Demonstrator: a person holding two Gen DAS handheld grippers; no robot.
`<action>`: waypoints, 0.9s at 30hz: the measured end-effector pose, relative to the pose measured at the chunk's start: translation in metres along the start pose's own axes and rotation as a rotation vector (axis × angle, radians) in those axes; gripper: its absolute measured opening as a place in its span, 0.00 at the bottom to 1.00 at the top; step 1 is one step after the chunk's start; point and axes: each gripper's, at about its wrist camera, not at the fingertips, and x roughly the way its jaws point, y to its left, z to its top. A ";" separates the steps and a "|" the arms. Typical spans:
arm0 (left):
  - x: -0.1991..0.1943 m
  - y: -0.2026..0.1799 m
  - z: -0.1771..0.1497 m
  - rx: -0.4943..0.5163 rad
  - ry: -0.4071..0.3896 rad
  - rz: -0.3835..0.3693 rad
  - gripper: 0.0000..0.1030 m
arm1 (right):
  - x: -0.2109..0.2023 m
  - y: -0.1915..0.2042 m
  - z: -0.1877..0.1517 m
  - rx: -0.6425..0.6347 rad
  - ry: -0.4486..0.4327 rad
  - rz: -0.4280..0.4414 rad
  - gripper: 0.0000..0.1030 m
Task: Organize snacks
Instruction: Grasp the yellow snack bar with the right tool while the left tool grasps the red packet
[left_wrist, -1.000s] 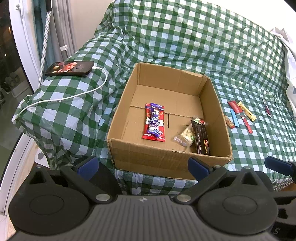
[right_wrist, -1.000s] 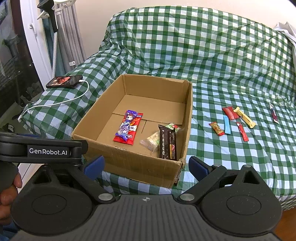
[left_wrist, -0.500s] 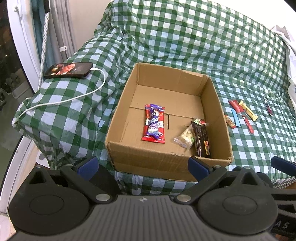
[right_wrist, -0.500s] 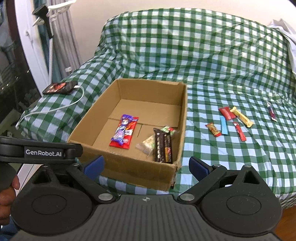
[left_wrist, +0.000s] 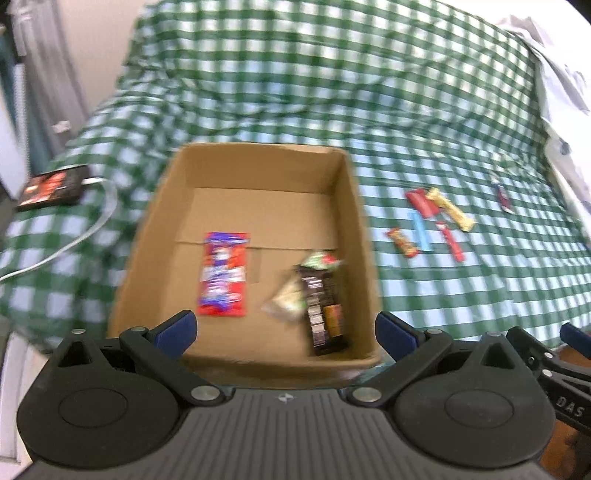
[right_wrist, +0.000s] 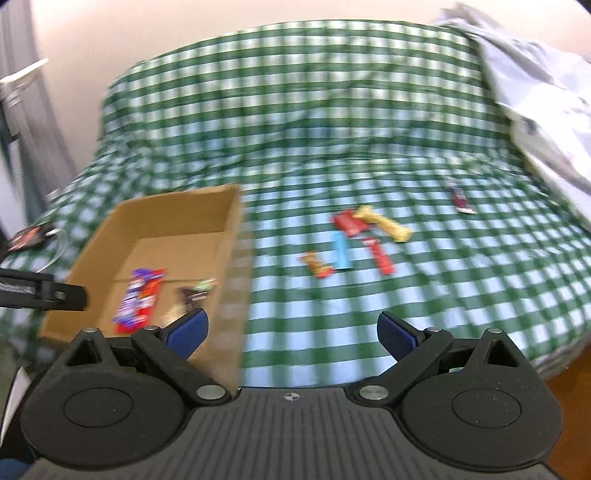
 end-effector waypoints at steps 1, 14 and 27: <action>0.007 -0.010 0.007 0.006 0.013 -0.017 1.00 | 0.004 -0.016 0.002 0.012 -0.005 -0.029 0.95; 0.203 -0.164 0.138 0.027 0.276 -0.124 1.00 | 0.145 -0.157 0.060 0.087 -0.015 -0.174 0.95; 0.407 -0.230 0.194 -0.042 0.417 -0.121 1.00 | 0.378 -0.187 0.100 -0.133 0.105 -0.080 0.95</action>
